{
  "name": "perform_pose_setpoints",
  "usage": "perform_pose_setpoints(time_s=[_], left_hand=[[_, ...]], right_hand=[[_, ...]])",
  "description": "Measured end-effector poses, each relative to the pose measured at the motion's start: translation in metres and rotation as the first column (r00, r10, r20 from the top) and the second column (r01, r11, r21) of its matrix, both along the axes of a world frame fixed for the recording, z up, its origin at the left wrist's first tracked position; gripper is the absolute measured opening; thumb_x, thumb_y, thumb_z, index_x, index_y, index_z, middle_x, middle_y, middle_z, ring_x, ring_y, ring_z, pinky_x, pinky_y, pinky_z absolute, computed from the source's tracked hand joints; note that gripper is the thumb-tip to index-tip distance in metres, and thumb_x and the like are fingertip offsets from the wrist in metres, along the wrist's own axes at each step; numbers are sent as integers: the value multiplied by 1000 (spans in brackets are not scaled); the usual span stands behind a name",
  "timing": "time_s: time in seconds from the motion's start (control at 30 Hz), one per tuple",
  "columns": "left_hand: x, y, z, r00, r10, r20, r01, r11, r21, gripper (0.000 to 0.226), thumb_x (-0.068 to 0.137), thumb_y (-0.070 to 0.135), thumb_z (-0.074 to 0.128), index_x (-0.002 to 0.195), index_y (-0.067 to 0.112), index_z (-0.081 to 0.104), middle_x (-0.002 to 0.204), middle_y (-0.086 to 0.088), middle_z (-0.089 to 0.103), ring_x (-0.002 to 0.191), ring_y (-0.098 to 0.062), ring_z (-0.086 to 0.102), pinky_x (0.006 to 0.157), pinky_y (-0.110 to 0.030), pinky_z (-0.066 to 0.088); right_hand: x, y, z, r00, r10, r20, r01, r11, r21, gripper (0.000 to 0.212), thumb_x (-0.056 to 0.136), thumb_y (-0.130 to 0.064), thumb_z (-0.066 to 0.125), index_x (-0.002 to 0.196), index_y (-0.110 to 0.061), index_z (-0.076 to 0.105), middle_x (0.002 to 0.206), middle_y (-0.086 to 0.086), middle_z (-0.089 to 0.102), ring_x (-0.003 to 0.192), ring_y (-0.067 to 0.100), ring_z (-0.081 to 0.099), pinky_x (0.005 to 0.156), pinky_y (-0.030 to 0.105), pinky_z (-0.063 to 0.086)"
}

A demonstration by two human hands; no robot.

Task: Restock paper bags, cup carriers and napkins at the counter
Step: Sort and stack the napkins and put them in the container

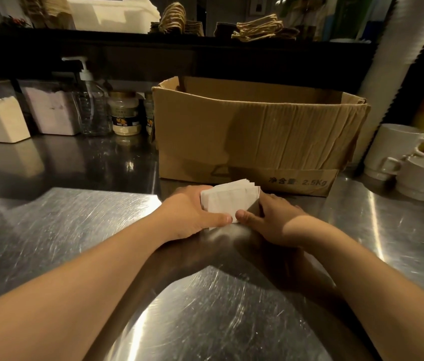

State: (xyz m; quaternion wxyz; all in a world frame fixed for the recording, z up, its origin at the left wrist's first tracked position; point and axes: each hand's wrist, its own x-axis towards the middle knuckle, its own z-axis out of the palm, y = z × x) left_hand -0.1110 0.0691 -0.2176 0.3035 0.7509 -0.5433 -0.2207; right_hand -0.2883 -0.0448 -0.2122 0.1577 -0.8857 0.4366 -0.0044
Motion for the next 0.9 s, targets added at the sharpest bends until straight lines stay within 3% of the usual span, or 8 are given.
perform_pose_setpoints(time_s=[0.13,0.2,0.27,0.3,0.37,0.47,0.73,0.9], left_hand=[[-4,0,1,997,17,75,-17,1000,-5,57,91,51,70,143,37,49,112,13,59,88,-4,55,70,-18,48],[-4,2,2,999,6,40,-5,1000,-27,48,94,48,69,138,39,55,106,15,64,88,-5,59,70,-20,49],[-1,4,2,999,-32,-20,31,998,-62,33,94,41,71,125,43,61,101,17,68,92,-7,63,76,-24,52],[0,4,2,997,-62,-44,58,996,-70,28,93,38,73,118,46,62,101,18,69,95,-8,64,80,-26,53],[1,5,2,990,-119,-76,114,991,-68,27,90,37,76,112,46,62,104,18,69,100,-7,63,86,-28,53],[3,5,3,986,-115,-124,106,991,-76,30,87,43,78,114,43,65,102,17,72,98,-6,66,85,-27,54],[5,2,-2,987,-49,-154,31,993,-118,15,86,50,75,97,41,71,90,17,74,88,-4,68,80,-26,54],[7,-1,-3,957,-27,-288,-37,976,-215,20,89,37,76,107,40,72,95,22,74,91,1,67,73,-12,51]], right_hand=[[-1,2,1,998,29,61,-31,999,34,94,90,-74,44,162,-26,8,163,1,31,150,27,28,121,56,23],[-4,4,3,971,26,238,-53,993,108,107,85,-66,64,162,-29,0,160,-5,35,147,20,33,123,44,24],[-8,8,7,901,6,434,-102,975,198,111,78,-47,83,162,-30,12,143,-16,43,135,7,39,115,27,31],[-10,7,7,867,4,499,-132,966,223,100,75,-36,87,157,-32,30,135,-19,49,129,4,46,110,26,39],[-12,3,4,826,24,563,-194,950,245,56,75,-23,89,125,-31,65,107,-13,72,104,7,67,97,34,55],[-14,1,4,780,37,625,-223,949,223,23,77,-24,88,96,-24,73,82,-5,75,76,8,69,75,31,58],[-19,-3,7,863,39,504,-165,964,207,22,81,-32,84,89,-43,67,85,-19,73,84,-3,66,69,16,47],[-16,1,9,750,-66,658,-166,944,284,22,87,-27,77,94,-46,68,88,-28,73,87,-10,66,77,16,50]])
